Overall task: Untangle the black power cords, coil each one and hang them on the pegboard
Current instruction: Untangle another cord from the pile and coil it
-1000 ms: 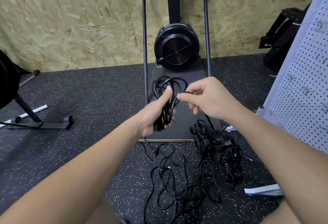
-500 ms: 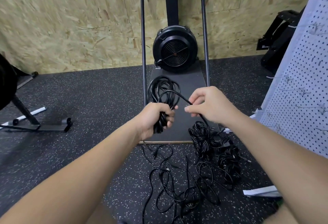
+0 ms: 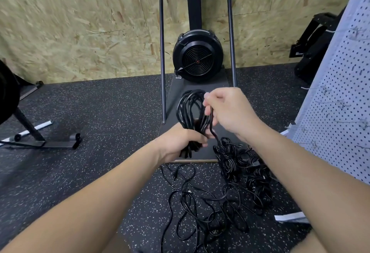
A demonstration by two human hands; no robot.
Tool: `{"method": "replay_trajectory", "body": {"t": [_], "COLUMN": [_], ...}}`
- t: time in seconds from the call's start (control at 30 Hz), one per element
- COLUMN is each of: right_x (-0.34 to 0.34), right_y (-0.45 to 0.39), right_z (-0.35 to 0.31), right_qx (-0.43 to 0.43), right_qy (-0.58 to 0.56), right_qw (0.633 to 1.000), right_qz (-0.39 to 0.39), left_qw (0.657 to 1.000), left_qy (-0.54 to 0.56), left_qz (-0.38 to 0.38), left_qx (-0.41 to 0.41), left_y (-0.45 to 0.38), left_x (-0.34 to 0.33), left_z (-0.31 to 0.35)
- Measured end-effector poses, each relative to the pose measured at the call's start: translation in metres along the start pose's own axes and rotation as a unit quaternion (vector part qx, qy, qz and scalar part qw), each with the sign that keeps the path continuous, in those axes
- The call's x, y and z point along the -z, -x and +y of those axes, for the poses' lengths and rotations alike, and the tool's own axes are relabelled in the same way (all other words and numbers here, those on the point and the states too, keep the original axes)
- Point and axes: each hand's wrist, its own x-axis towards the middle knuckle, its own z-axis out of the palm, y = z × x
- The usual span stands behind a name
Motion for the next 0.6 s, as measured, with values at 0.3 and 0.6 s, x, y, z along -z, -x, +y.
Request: {"method": "replay_trajectory", "body": {"t": [0.3,0.6], "right_x": [0.013,0.013], "right_y": [-0.006,-0.006], "right_z": [0.012,0.034], "right_qx": [0.093,-0.082], "right_qy": [0.011,-0.129], "right_qw": [0.990,0.980], "right_qz": [0.108,-0.131], "left_qw": [0.994,0.989], "left_qy": [0.085,-0.128], "left_qz": [-0.044,-0.067], "left_qx": [0.051,-0.011], "left_y": [0.006,0.007], "left_x": [-0.035,-0.029], "left_z": [0.004,0.005]}}
